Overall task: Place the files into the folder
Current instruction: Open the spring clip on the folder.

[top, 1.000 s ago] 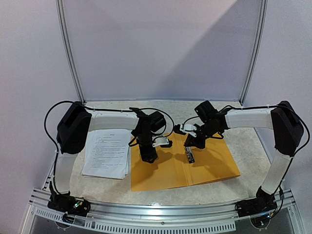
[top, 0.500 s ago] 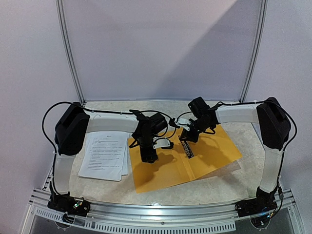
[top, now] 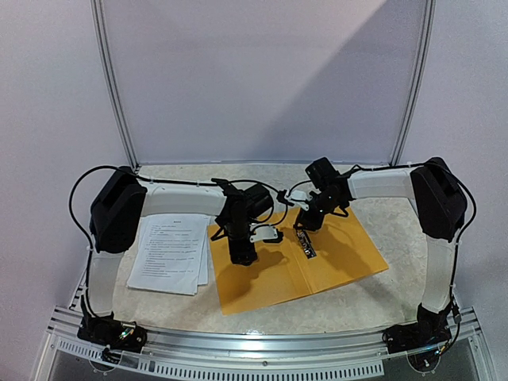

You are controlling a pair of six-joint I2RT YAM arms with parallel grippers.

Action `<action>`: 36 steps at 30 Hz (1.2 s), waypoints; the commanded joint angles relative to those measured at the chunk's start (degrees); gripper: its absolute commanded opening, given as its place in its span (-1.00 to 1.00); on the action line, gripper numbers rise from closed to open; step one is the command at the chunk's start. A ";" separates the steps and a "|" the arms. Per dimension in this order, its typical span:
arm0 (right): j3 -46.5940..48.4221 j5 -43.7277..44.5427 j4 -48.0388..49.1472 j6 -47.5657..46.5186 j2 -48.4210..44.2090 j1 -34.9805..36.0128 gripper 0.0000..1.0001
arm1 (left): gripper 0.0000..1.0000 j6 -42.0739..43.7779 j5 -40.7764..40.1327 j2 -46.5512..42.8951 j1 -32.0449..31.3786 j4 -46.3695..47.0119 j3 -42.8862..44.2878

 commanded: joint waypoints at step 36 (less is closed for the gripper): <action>9.49 -16.43 30.18 75.58 -0.05 10.01 0.41 | 0.67 -15.22 9.39 -19.06 45.16 -12.78 -12.09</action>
